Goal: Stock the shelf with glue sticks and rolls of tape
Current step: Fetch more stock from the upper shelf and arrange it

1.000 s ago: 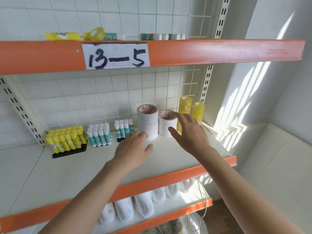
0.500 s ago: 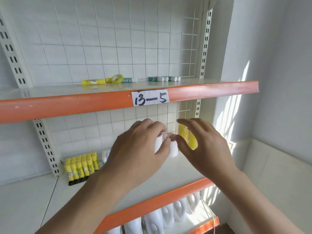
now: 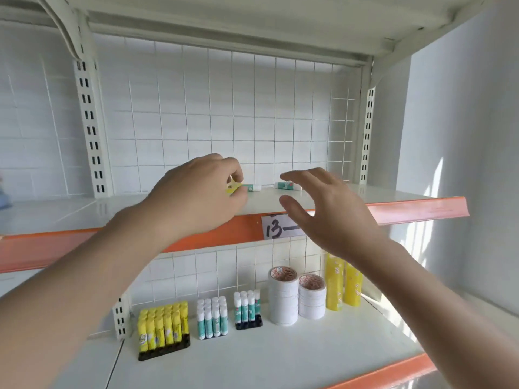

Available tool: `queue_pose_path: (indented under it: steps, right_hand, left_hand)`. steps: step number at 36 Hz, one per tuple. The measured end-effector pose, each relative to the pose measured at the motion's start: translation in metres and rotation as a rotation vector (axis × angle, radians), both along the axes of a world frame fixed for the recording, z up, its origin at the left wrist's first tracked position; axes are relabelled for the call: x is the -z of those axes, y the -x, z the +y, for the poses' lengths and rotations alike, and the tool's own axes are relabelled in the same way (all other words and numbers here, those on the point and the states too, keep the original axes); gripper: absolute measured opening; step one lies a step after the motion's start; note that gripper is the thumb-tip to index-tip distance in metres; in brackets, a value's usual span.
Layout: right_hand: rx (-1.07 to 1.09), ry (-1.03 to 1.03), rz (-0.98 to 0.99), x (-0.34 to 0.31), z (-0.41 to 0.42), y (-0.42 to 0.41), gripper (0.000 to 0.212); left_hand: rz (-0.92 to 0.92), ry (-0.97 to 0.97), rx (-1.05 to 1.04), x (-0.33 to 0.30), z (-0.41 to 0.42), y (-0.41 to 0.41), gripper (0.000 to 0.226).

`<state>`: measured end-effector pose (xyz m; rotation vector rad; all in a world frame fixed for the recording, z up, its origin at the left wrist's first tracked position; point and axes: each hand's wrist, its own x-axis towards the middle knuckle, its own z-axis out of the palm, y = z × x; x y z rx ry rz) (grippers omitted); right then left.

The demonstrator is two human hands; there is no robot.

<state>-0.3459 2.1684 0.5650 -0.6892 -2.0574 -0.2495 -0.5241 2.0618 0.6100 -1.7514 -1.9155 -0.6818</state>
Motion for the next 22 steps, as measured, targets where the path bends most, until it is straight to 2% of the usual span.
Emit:
queue_pose_path:
  steps: [4, 12, 17, 22]
  right_hand:
    - [-0.009, 0.062, -0.174, -0.023, 0.023, 0.027, 0.041]
    - [0.049, 0.079, -0.563, -0.051, 0.078, 0.092, 0.041]
    - [0.081, 0.041, -0.744, -0.053, 0.119, 0.125, 0.043]
    - [0.056, 0.104, -0.905, -0.053, 0.154, 0.146, 0.05]
  left_hand:
    - [0.082, 0.105, -0.137, -0.012, 0.021, 0.027, 0.028]
    - [0.174, 0.356, -0.32, -0.03, 0.077, 0.08, 0.028]
    - [0.236, 0.462, -0.389, -0.03, 0.112, 0.111, 0.013]
    - [0.255, 0.568, -0.42, -0.032, 0.135, 0.13, 0.037]
